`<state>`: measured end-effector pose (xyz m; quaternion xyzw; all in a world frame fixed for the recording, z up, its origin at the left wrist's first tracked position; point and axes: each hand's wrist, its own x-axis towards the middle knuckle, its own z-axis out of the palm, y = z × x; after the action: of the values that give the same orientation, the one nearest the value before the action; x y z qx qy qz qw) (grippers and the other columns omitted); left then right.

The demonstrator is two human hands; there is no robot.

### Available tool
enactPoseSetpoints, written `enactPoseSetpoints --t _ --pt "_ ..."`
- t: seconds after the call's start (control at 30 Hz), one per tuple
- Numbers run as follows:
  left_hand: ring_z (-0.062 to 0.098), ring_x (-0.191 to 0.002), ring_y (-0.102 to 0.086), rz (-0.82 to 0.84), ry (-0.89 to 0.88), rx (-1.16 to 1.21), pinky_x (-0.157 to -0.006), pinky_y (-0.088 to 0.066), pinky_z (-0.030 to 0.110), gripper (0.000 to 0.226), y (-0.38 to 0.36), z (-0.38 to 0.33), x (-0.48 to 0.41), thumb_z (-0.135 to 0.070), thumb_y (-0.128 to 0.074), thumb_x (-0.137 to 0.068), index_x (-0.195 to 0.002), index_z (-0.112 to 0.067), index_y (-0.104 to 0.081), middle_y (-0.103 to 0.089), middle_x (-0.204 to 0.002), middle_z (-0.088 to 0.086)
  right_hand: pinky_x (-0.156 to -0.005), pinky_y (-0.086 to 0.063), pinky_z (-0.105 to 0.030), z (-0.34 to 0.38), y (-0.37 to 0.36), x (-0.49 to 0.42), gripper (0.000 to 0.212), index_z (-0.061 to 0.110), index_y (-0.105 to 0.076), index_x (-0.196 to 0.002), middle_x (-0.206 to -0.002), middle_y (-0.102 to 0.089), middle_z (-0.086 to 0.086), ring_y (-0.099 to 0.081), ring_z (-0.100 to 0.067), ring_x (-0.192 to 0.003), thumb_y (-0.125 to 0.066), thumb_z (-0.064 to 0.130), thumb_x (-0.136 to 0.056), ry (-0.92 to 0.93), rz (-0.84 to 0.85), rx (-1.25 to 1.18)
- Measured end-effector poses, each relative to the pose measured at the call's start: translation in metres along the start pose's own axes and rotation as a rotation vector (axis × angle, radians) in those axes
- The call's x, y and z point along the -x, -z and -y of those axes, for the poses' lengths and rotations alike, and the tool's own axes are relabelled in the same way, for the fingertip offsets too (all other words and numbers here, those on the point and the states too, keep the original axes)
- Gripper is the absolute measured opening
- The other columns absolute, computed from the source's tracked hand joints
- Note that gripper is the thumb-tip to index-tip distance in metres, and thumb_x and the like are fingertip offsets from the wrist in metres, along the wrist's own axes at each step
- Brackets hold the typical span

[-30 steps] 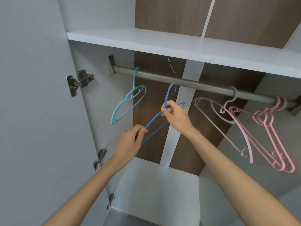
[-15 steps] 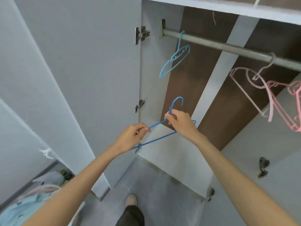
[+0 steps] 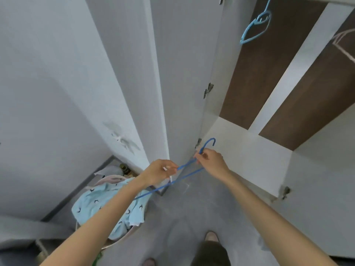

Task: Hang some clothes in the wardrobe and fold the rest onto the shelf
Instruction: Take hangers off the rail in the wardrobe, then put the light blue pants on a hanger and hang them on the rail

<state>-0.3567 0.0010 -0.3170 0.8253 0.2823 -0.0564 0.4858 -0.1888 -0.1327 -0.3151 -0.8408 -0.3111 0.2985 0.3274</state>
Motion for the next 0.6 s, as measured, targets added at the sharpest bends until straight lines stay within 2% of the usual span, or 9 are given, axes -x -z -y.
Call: enactPoseSetpoints --t 0.07,0.13,0.2,0.27,0.37,0.47,0.53,0.6 --pt "-0.004 -0.062 -0.06 0.085 0.016 -0.013 -0.07 -0.049 0.013 0.022 0.012 0.03 0.021 -0.01 -0.059 -0.092 -0.111 -0.01 -0.069 -0.067 -0.084 -0.008 -0.06 -0.04 -0.021 0.007 -0.04 0.01 0.02 0.012 -0.067 -0.091 -0.078 -0.067 0.006 -0.059 -0.012 -0.073 -0.05 0.022 -0.095 -0.039 -0.005 -0.017" --pt "0.008 -0.075 -0.064 0.176 0.016 -0.042 -0.079 -0.05 0.02 0.024 0.023 0.061 0.041 -0.01 -0.056 -0.092 -0.112 -0.015 -0.069 -0.068 -0.087 -0.01 -0.062 -0.038 -0.027 0.012 -0.076 0.021 0.022 0.011 -0.067 -0.095 -0.084 -0.068 0.0 -0.059 -0.018 -0.077 -0.049 0.022 -0.096 -0.084 -0.01 0.009" --pt "0.02 -0.084 -0.065 0.209 0.016 -0.027 -0.083 -0.049 0.024 0.024 0.032 0.086 0.06 -0.012 -0.056 -0.091 -0.111 -0.018 -0.068 -0.069 -0.094 -0.003 -0.064 -0.04 -0.028 0.014 -0.1 0.032 0.025 0.01 -0.068 -0.098 -0.092 -0.069 -0.007 -0.06 -0.022 -0.082 -0.046 0.022 -0.098 -0.122 -0.027 0.038" --pt "0.024 -0.091 -0.066 0.185 0.021 -0.02 -0.088 -0.051 0.03 0.022 0.039 0.108 0.076 -0.013 -0.056 -0.092 -0.111 -0.018 -0.067 -0.07 -0.104 0.005 -0.07 -0.042 -0.028 0.019 -0.119 0.045 0.027 0.011 -0.067 -0.097 -0.095 -0.068 -0.008 -0.061 -0.023 -0.088 -0.043 0.021 -0.1 -0.14 -0.032 0.045" --pt "0.014 -0.083 -0.065 0.145 0.059 -0.048 -0.091 -0.051 0.035 0.023 0.048 0.133 0.098 -0.008 -0.052 -0.093 -0.109 -0.017 -0.066 -0.067 -0.099 0.0 -0.064 -0.034 -0.029 0.024 -0.141 0.065 0.028 0.011 -0.062 -0.089 -0.089 -0.06 -0.005 -0.057 -0.024 -0.085 -0.037 0.015 -0.102 -0.136 -0.025 0.103" --pt "0.026 -0.09 -0.065 0.103 0.077 0.008 -0.09 -0.051 0.048 0.028 0.052 0.15 0.112 -0.006 -0.054 -0.086 -0.094 -0.031 -0.066 -0.067 -0.098 0.008 -0.067 -0.033 -0.03 0.023 -0.158 0.08 0.026 0.009 -0.054 -0.084 -0.093 -0.062 -0.015 -0.06 -0.031 -0.093 -0.036 0.011 -0.102 -0.163 -0.028 0.113" --pt "0.03 -0.097 -0.063 0.086 0.101 0.033 -0.088 -0.052 0.049 0.033 0.052 0.162 0.121 -0.005 -0.052 -0.084 -0.094 -0.034 -0.064 -0.067 -0.103 0.011 -0.065 -0.028 -0.031 0.019 -0.167 0.091 0.025 0.007 -0.05 -0.085 -0.096 -0.062 -0.02 -0.059 -0.033 -0.096 -0.033 0.01 -0.103 -0.2 0.001 0.116" --pt "0.03 -0.095 -0.064 0.061 0.108 0.072 -0.086 -0.052 0.045 0.03 0.046 0.171 0.128 -0.005 -0.051 -0.085 -0.098 -0.028 -0.063 -0.067 -0.098 0.008 -0.069 -0.031 -0.032 0.015 -0.177 0.103 0.025 0.007 -0.047 -0.085 -0.095 -0.061 -0.02 -0.06 -0.034 -0.098 -0.03 0.01 -0.103 -0.234 0.025 0.116"
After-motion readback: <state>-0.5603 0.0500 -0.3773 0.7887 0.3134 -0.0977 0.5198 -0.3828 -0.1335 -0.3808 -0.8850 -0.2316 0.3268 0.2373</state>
